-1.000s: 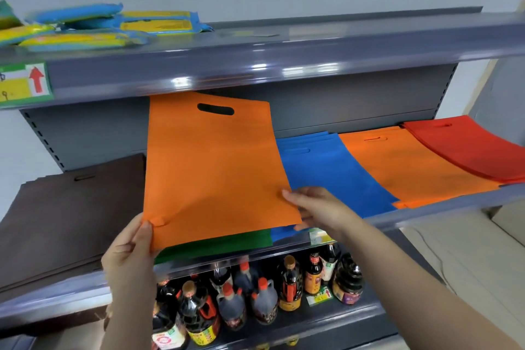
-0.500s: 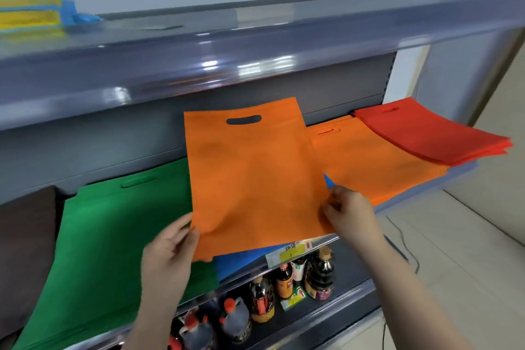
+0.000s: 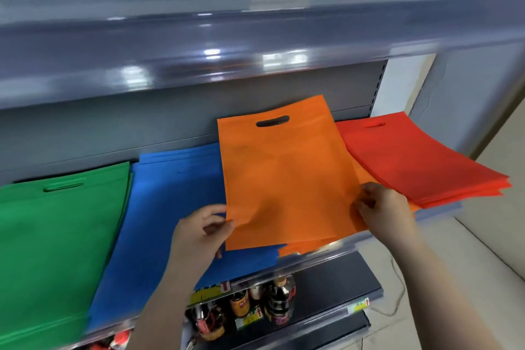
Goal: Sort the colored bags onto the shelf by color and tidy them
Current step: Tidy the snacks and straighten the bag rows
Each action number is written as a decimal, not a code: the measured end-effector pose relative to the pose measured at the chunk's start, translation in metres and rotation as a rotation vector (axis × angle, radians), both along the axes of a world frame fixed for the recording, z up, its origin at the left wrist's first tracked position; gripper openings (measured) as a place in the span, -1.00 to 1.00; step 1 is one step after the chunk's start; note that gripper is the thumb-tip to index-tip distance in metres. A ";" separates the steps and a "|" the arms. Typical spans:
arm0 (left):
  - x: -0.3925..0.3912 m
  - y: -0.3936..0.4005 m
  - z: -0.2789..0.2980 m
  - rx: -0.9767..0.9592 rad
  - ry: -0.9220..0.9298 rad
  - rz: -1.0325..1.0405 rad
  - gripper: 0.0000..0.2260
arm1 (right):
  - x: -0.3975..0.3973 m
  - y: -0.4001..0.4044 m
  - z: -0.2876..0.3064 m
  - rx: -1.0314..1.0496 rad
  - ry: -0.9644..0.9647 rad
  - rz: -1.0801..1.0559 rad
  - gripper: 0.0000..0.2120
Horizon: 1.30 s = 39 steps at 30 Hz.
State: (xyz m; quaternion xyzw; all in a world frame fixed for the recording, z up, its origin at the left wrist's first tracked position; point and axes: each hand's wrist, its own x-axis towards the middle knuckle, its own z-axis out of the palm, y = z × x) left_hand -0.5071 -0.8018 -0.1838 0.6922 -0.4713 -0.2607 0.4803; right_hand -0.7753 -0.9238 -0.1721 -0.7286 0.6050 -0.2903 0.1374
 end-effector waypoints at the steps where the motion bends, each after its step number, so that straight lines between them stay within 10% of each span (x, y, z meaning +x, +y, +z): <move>1: -0.011 -0.007 0.000 0.005 -0.014 -0.006 -0.81 | -0.010 -0.007 0.000 0.006 0.015 -0.004 -0.88; 16: -0.107 -0.059 -0.004 0.309 -0.613 0.097 -0.64 | -0.080 -0.077 -0.011 0.014 0.162 0.109 -0.89; 23: -0.117 -0.054 0.004 0.197 -0.691 0.186 -0.63 | -0.067 -0.074 -0.008 -0.145 0.259 0.166 -0.53; 39: 0.046 0.105 0.084 0.410 -1.274 0.604 -0.64 | 0.197 0.043 0.092 -0.428 0.325 0.994 -0.64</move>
